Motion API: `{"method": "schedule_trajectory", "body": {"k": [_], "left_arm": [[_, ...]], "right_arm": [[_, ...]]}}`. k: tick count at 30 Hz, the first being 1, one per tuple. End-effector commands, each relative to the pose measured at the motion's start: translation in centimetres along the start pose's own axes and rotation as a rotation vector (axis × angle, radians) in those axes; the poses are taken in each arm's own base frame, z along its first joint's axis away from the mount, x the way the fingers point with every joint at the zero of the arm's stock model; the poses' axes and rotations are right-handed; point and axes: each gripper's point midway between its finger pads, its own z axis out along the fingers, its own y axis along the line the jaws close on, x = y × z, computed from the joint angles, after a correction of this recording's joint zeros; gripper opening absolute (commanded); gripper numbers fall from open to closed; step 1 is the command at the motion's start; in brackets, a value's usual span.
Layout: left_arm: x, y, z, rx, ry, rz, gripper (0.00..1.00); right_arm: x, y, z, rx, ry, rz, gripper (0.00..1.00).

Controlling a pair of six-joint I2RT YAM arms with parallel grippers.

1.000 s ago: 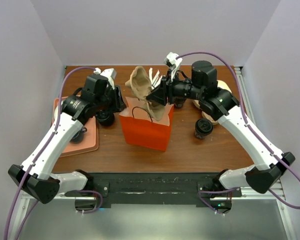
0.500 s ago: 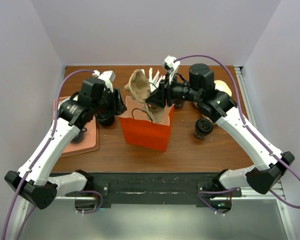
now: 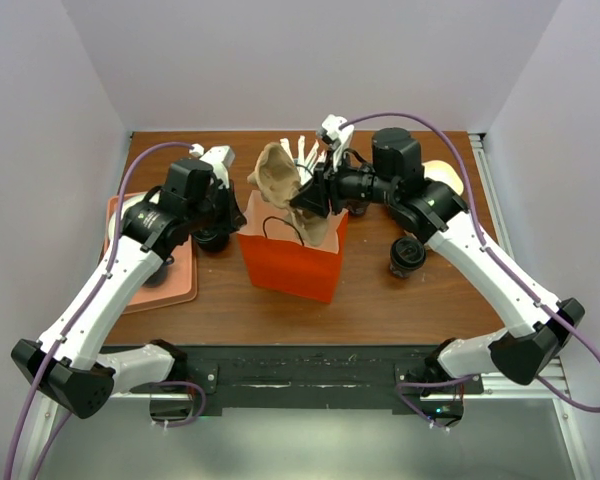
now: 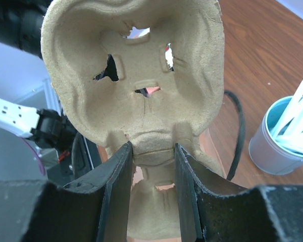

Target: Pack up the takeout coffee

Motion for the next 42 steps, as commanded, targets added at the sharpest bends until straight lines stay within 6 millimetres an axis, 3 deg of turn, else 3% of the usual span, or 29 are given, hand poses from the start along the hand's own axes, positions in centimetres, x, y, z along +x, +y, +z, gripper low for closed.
{"method": "schedule_trajectory", "body": {"k": [1,17,31,42], "left_arm": [[-1.3,-0.6,-0.5,0.036,-0.054,0.012,0.0],[-2.2,-1.0,-0.9,0.035,-0.075,-0.011,0.0],[-2.7,-1.8,-1.4,0.068,-0.086,-0.02,0.0],[-2.3,-2.0,-0.8,0.089,-0.072,-0.025,0.0]], "right_arm": [[1.1,-0.9,-0.3,0.057,0.054,-0.064,0.22],[5.9,-2.4,-1.6,0.181,0.323,-0.151,0.19],[8.7,-3.1,0.8,0.302,0.447,-0.2,0.15],[8.9,-3.1,2.7,0.271,0.363,-0.217,0.15]]}}
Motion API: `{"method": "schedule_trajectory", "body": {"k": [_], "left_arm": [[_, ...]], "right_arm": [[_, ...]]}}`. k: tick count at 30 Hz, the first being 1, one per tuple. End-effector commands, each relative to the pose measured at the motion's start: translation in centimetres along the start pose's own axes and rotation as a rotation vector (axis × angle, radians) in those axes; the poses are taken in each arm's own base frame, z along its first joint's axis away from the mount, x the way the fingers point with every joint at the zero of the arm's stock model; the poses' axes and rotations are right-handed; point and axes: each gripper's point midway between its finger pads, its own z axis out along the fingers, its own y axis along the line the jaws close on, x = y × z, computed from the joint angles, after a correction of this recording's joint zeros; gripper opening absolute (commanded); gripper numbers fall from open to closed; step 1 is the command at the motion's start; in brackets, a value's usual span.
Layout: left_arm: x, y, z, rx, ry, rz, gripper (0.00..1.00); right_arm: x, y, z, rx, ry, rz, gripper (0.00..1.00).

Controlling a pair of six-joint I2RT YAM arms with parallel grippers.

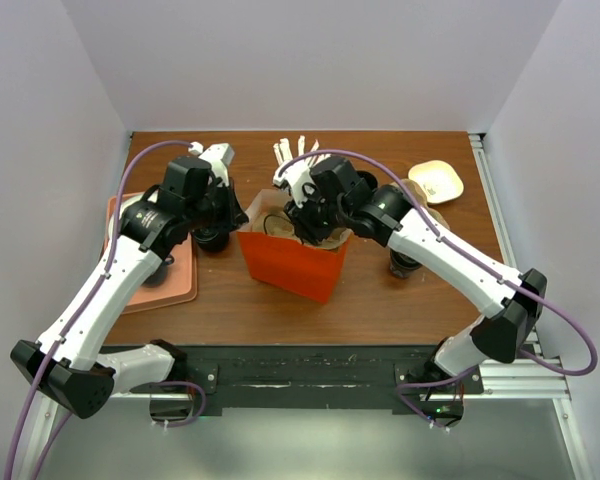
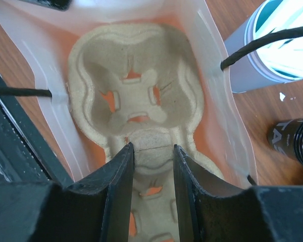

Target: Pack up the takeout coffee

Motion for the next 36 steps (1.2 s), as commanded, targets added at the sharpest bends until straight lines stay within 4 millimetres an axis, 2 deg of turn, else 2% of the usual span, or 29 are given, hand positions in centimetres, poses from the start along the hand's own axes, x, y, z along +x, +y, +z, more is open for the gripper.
{"method": "schedule_trajectory", "body": {"k": [1,11,12,14,15,16,19,20,22,23,24,28,32,36], "left_arm": [[-1.7,-1.3,-0.4,0.059,-0.061,-0.006,0.0],[-1.9,-1.5,-0.5,0.066,-0.066,-0.011,0.0],[-1.9,-1.5,-0.5,0.065,-0.065,-0.012,0.0],[-2.0,-1.5,-0.6,0.067,-0.069,-0.012,0.0],[-2.0,-1.5,-0.5,0.066,-0.069,-0.012,0.0],[-1.8,-1.5,-0.5,0.065,-0.065,-0.011,0.0],[-1.7,-1.4,-0.3,0.064,-0.062,-0.014,0.0],[-1.6,-1.4,-0.3,0.064,-0.058,-0.016,0.0],[-1.7,-1.5,-0.3,0.067,-0.058,-0.015,0.0],[-1.8,-1.5,-0.3,0.068,-0.06,-0.016,0.0],[-1.7,-1.4,-0.3,0.059,-0.056,-0.018,0.0],[-1.8,-1.3,-0.5,0.047,-0.051,-0.021,0.0],[-1.4,-1.1,-0.6,0.039,-0.038,-0.031,0.0],[-1.0,-0.8,-0.7,0.025,-0.023,-0.044,0.0]], "right_arm": [[-2.0,0.0,0.0,0.005,-0.106,-0.024,0.15],[-2.5,-0.9,0.8,0.043,-0.13,-0.059,0.13],[-1.6,-0.8,1.4,0.039,-0.115,-0.064,0.13],[-1.6,-0.4,2.0,0.019,-0.141,-0.071,0.14],[-0.7,-0.1,2.6,0.002,-0.122,-0.071,0.15],[-0.6,0.3,2.9,-0.019,-0.127,-0.071,0.15],[0.8,0.8,4.1,-0.043,-0.105,-0.061,0.22],[1.0,0.9,4.3,-0.045,-0.108,-0.053,0.32],[0.9,1.0,4.3,-0.043,-0.125,-0.044,0.45],[0.5,0.8,3.9,-0.03,-0.137,-0.041,0.53],[-0.5,0.4,3.3,-0.013,-0.154,-0.04,0.56],[-2.2,-0.4,1.5,0.024,-0.153,-0.028,0.72],[-3.1,0.2,-0.2,-0.007,-0.143,-0.008,0.73],[-4.1,1.8,-2.3,-0.086,-0.161,0.05,0.68]]}}
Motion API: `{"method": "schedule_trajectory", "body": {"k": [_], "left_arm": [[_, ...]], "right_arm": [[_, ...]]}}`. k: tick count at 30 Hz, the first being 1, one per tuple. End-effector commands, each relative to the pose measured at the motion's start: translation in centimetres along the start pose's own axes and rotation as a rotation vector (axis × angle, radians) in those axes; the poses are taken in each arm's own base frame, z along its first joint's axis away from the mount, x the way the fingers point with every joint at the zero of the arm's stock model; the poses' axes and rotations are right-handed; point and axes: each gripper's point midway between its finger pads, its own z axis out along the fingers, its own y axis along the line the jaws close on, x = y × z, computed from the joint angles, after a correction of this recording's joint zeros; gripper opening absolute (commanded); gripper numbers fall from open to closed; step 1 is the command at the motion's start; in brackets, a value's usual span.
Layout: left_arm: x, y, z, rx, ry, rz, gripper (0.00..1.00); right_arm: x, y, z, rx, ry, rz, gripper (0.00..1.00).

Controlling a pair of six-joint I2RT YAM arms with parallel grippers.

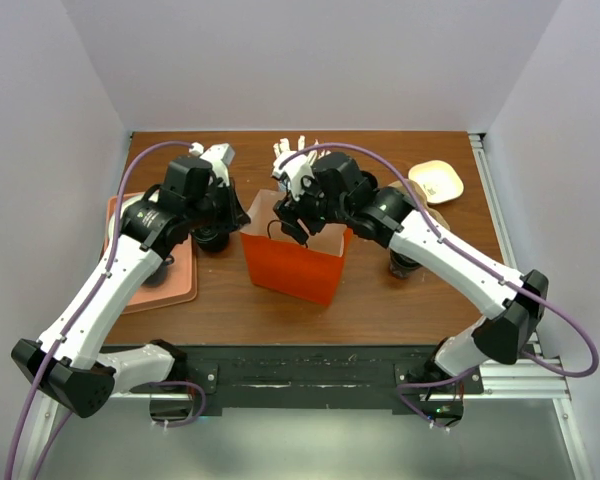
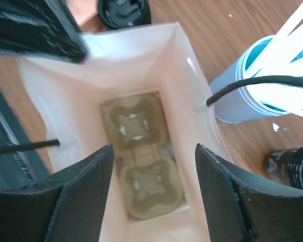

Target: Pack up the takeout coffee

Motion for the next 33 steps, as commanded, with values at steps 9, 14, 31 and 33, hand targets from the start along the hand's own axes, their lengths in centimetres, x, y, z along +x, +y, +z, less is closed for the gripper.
{"method": "schedule_trajectory", "body": {"k": [9,14,31,33], "left_arm": [[-3.4,-0.9,-2.0,-0.015,-0.092,-0.032,0.5],[-3.0,0.0,0.2,-0.064,-0.027,-0.003,0.57],[-0.4,0.4,0.8,-0.094,0.111,-0.069,0.0],[0.6,0.5,0.9,-0.082,0.129,-0.076,0.09]], "right_arm": [[-7.8,3.3,-9.2,-0.134,-0.198,0.277,0.67],[-9.9,1.0,-11.7,0.006,-0.277,0.412,0.65],[-6.6,-4.9,-14.1,0.4,-0.153,0.509,0.65],[-4.8,-5.1,-14.0,0.445,-0.077,0.542,0.63]]}}
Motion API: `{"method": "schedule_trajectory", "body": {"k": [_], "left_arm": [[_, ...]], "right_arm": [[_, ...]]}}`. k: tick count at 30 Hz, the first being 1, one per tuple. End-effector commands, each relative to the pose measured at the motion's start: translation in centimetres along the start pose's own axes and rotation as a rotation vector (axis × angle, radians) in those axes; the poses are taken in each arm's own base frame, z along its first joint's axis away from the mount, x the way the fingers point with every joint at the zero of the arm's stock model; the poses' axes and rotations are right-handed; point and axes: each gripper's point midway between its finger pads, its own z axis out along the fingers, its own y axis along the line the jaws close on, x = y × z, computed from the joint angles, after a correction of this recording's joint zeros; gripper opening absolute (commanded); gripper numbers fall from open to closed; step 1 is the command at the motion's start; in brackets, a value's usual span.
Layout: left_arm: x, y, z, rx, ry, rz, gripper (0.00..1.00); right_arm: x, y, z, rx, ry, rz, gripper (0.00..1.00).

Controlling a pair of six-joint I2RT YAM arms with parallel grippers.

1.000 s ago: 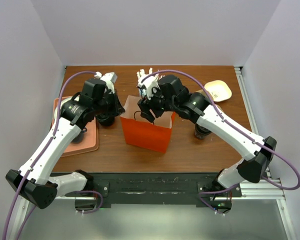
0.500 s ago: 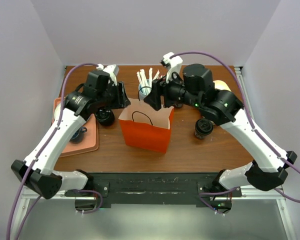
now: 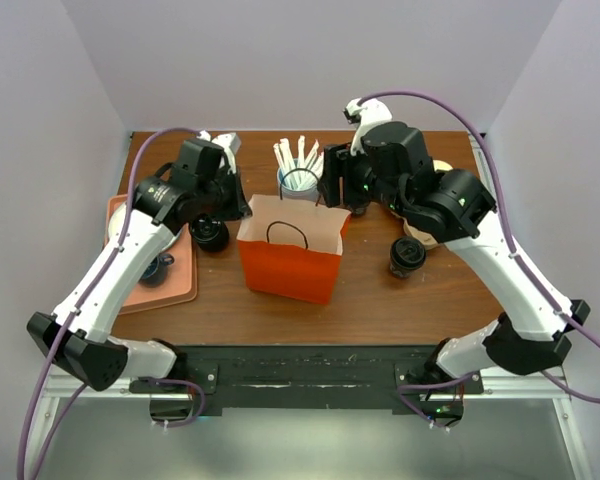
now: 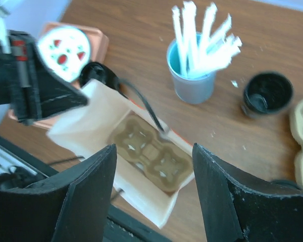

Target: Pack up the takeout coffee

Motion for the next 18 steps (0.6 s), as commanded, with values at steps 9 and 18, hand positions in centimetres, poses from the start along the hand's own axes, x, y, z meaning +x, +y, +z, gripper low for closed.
{"method": "schedule_trajectory", "body": {"k": [9,18], "left_arm": [[0.8,0.1,-1.0,-0.002,0.021,-0.051,0.41],[1.3,-0.2,-0.8,0.023,0.034,-0.041,0.13]], "right_arm": [[7.0,-2.0,-1.0,0.139,0.278,0.122,0.51],[12.3,-4.2,1.0,0.27,0.404,0.088,0.36]]}}
